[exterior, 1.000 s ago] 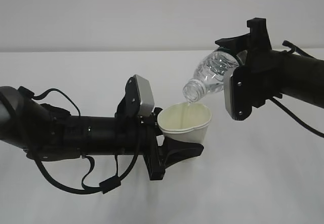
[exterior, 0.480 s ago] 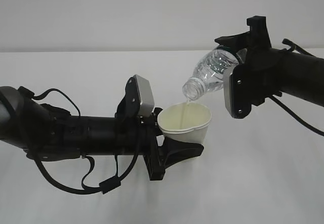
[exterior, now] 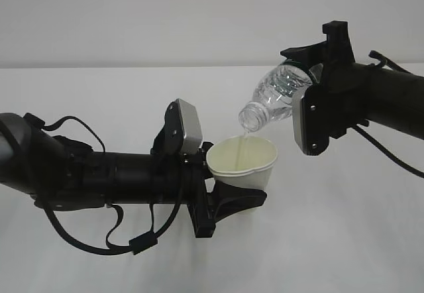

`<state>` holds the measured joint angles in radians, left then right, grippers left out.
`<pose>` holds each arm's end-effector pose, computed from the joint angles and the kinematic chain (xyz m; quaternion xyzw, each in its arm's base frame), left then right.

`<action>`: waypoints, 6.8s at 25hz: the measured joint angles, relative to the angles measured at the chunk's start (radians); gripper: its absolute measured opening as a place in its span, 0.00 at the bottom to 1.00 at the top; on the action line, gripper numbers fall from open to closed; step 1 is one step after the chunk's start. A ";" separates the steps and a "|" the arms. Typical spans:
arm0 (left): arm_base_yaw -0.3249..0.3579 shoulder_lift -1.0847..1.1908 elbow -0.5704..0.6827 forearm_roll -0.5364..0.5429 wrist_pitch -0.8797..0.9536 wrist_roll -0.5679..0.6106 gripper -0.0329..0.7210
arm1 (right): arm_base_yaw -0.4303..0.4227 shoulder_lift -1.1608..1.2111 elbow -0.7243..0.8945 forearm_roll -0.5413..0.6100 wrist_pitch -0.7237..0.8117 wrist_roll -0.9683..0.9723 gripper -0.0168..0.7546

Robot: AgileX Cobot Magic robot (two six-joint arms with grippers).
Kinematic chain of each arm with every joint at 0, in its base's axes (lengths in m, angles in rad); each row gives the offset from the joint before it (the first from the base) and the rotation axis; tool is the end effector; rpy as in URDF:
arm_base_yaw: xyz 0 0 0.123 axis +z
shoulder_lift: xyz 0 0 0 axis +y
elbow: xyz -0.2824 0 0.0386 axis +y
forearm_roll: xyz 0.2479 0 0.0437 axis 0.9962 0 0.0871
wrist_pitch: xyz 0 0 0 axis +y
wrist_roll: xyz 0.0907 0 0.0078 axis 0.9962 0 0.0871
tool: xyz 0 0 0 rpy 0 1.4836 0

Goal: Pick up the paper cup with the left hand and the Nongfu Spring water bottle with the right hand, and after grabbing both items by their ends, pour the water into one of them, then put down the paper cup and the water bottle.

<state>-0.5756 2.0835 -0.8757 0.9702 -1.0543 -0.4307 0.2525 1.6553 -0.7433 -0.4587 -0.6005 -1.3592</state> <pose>0.2672 -0.2512 0.1128 0.4908 0.6120 -0.4130 0.4627 0.3172 0.1053 0.2079 -0.7063 0.3636 -0.3332 0.5079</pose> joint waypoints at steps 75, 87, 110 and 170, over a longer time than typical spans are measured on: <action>0.000 0.002 0.000 0.006 0.000 0.000 0.60 | 0.000 0.000 -0.010 -0.018 0.002 -0.010 0.63; 0.000 0.002 0.000 0.008 0.000 0.000 0.60 | 0.000 0.000 -0.010 -0.020 0.002 -0.018 0.63; 0.000 0.004 0.000 0.027 0.000 -0.002 0.60 | 0.000 0.000 -0.010 -0.027 0.002 -0.023 0.63; 0.000 0.004 0.000 0.033 0.014 -0.028 0.60 | 0.000 0.000 -0.030 -0.039 0.023 -0.046 0.62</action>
<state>-0.5756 2.0877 -0.8757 1.0030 -1.0405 -0.4588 0.2525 1.6553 -0.7731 -0.4974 -0.5775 -1.4049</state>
